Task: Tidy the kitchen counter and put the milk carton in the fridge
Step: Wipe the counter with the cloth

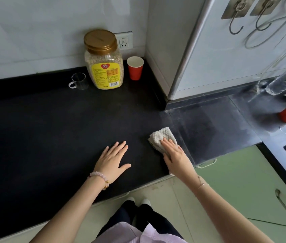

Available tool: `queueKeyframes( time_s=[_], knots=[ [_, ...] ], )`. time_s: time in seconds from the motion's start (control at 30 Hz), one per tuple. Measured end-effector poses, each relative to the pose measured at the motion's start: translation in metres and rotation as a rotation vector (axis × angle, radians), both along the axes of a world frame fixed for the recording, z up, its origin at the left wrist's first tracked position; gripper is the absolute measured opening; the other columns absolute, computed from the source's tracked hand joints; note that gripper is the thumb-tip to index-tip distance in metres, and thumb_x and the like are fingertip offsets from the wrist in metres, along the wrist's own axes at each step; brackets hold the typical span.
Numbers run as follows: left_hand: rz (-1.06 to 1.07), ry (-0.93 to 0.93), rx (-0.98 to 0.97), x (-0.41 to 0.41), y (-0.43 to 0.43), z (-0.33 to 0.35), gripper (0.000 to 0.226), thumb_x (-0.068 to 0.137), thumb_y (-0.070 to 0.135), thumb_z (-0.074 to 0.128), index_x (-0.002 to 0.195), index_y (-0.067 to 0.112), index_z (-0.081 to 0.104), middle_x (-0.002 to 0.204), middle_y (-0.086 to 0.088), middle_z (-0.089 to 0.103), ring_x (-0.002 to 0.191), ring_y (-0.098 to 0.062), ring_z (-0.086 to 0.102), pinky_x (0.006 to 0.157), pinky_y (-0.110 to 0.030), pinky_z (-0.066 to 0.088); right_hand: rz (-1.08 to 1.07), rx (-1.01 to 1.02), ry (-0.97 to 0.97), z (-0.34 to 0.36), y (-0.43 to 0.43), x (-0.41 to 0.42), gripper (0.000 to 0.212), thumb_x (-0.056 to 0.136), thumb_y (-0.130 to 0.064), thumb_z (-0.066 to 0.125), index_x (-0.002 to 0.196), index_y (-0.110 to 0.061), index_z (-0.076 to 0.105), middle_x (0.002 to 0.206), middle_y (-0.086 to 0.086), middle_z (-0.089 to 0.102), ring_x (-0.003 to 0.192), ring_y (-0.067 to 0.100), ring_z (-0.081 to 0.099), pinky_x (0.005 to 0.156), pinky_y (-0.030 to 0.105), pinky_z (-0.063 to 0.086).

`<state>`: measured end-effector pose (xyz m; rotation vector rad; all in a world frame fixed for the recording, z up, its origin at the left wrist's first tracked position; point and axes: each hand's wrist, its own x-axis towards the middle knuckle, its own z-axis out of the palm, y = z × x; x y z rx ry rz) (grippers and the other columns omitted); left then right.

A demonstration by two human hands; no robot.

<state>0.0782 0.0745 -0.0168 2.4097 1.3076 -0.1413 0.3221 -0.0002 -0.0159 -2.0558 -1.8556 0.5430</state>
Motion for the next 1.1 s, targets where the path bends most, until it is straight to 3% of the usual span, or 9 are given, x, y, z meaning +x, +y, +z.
queueKeyframes(
  time_s=[0.1,0.23,0.4,0.53,0.77,0.87,0.93,1.0,1.1],
  knots=[
    [0.028,0.0,0.002,-0.008,0.001,0.003,0.063,0.091,0.048,0.041,0.145,0.027,0.018,0.157,0.012,0.008,0.145,-0.012,0.004,0.119,-0.037,0.008,-0.273,-0.051,0.125,0.009,0.006,0.023,0.046,0.094,-0.02,0.046,0.14,-0.023,0.043,0.148,0.0,0.043,0.14,0.02,0.035,0.107,0.034,0.037],
    [0.153,-0.037,-0.003,-0.029,-0.007,0.003,0.058,0.091,0.043,0.045,0.143,0.023,0.028,0.156,0.006,0.018,0.145,-0.017,0.01,0.118,-0.04,0.013,-0.504,-0.078,0.2,0.027,0.013,0.047,0.042,0.096,-0.019,0.04,0.138,-0.019,0.043,0.15,0.006,0.04,0.142,0.022,0.029,0.1,0.036,0.037],
    [0.159,-0.043,0.01,-0.048,-0.017,0.001,0.056,0.092,0.04,0.044,0.143,0.022,0.028,0.155,0.006,0.019,0.145,-0.017,0.011,0.119,-0.039,0.013,-0.391,-0.059,0.251,0.021,0.011,0.028,0.047,0.093,-0.019,0.048,0.139,-0.025,0.043,0.153,-0.005,0.034,0.143,0.013,0.027,0.102,0.026,0.033],
    [0.128,-0.047,-0.002,-0.059,-0.013,0.003,0.053,0.094,0.039,0.041,0.143,0.023,0.028,0.155,0.007,0.018,0.145,-0.015,0.011,0.119,-0.037,0.012,-0.349,-0.046,0.121,0.013,0.013,0.01,0.057,0.085,-0.014,0.056,0.14,-0.025,0.044,0.154,-0.013,0.03,0.143,0.008,0.025,0.107,0.028,0.034],
    [0.055,-0.073,-0.003,-0.096,0.002,0.003,0.051,0.095,0.037,0.037,0.143,0.024,0.026,0.156,0.008,0.017,0.145,-0.014,0.008,0.118,-0.033,0.01,-0.457,0.011,0.033,0.01,0.021,-0.037,0.049,0.089,-0.014,0.052,0.138,-0.022,0.048,0.153,-0.01,0.033,0.138,0.015,0.038,0.107,0.03,0.036],
    [-0.023,-0.096,0.026,-0.107,0.003,-0.001,0.051,0.094,0.033,0.043,0.142,0.021,0.03,0.155,0.004,0.021,0.145,-0.017,0.013,0.117,-0.034,0.013,-0.284,0.073,-0.028,0.004,0.021,-0.08,0.05,0.087,-0.012,0.055,0.137,-0.018,0.049,0.15,0.002,0.04,0.138,0.019,0.038,0.109,0.029,0.035],
    [-0.055,-0.101,0.05,-0.112,0.002,-0.005,0.051,0.092,0.031,0.049,0.14,0.019,0.036,0.152,0.001,0.028,0.143,-0.021,0.022,0.115,-0.038,0.019,-0.162,0.132,-0.171,-0.004,0.017,-0.099,0.049,0.086,-0.012,0.057,0.134,-0.022,0.053,0.143,0.008,0.049,0.133,0.025,0.045,0.104,0.034,0.044],
    [-0.086,-0.094,0.09,-0.115,0.003,-0.008,0.051,0.089,0.029,0.055,0.137,0.017,0.041,0.149,-0.001,0.036,0.139,-0.024,0.03,0.112,-0.04,0.026,-0.15,0.185,-0.226,-0.006,0.017,-0.097,0.048,0.081,-0.004,0.063,0.125,-0.022,0.062,0.133,0.012,0.058,0.122,0.03,0.057,0.096,0.039,0.05],
    [-0.114,-0.099,0.098,-0.118,0.005,-0.009,0.052,0.089,0.029,0.053,0.138,0.018,0.039,0.151,0.0,0.033,0.14,-0.024,0.028,0.113,-0.04,0.025,-0.181,0.182,-0.271,-0.004,0.014,-0.078,0.06,0.064,0.012,0.068,0.116,-0.017,0.068,0.128,0.01,0.063,0.115,0.031,0.062,0.095,0.034,0.046]
  ],
)
